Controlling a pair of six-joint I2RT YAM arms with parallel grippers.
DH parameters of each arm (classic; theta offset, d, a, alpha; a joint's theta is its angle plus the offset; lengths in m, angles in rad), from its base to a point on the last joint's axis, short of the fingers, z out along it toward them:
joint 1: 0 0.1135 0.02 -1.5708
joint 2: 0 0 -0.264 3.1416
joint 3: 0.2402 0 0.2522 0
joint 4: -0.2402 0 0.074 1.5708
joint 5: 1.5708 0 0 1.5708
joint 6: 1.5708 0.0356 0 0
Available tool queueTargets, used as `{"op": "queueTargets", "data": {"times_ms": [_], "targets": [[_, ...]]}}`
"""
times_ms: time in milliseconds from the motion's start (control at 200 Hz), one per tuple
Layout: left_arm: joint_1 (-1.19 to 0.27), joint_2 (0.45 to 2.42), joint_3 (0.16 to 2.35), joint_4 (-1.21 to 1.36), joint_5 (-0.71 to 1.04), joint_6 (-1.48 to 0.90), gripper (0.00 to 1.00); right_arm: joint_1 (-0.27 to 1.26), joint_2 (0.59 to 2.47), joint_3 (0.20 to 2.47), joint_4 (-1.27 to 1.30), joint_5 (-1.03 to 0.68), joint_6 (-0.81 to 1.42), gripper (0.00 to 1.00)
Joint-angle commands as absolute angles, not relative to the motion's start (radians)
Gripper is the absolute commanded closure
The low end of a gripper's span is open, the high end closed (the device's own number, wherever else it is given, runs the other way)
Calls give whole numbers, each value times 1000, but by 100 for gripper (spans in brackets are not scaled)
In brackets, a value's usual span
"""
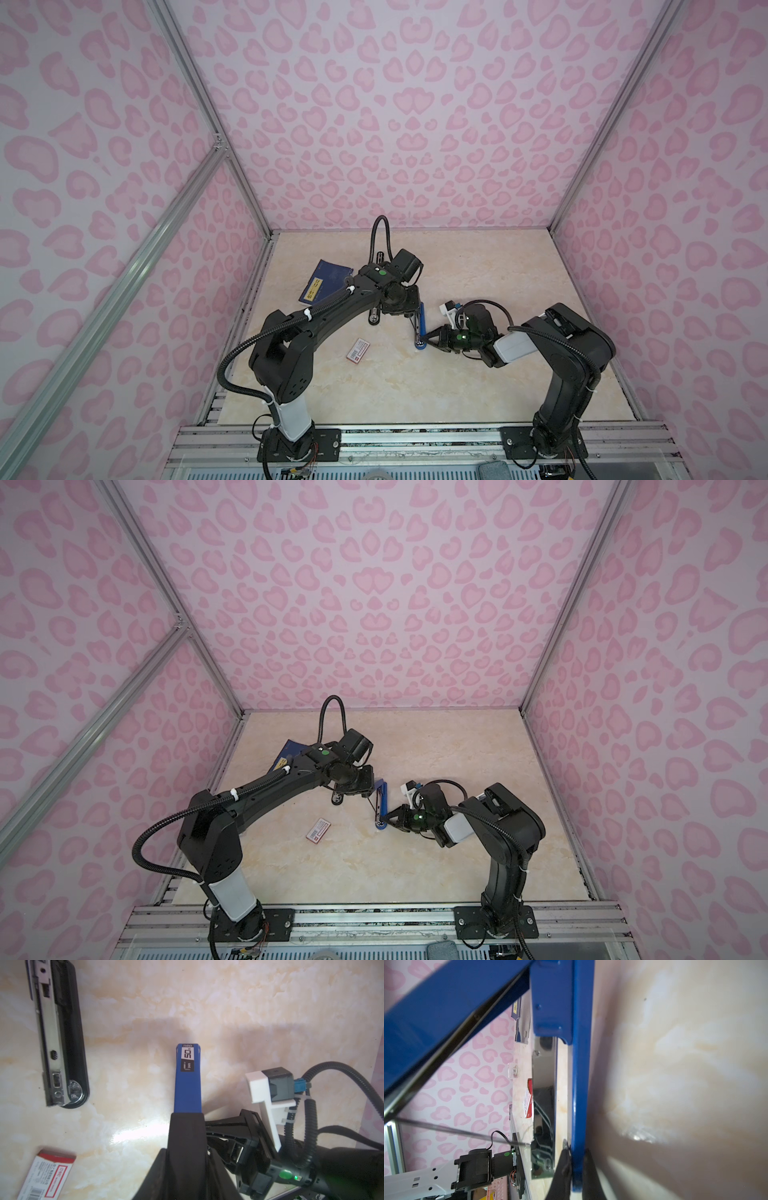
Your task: Load the staples into the stapler
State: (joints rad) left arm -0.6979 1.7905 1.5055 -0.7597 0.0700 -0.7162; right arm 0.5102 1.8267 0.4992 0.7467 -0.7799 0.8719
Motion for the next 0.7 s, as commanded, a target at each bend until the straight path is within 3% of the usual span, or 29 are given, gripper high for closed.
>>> {"op": "queueTargets", "data": {"times_ms": [0, 695], "targets": [[-678, 1827, 1581, -730, -5, -662, 96, 515, 1829, 485, 536, -758, 779, 100], [-615, 2159, 1960, -873, -55, -559, 96, 522, 1815, 451, 495, -757, 727, 100]]}}
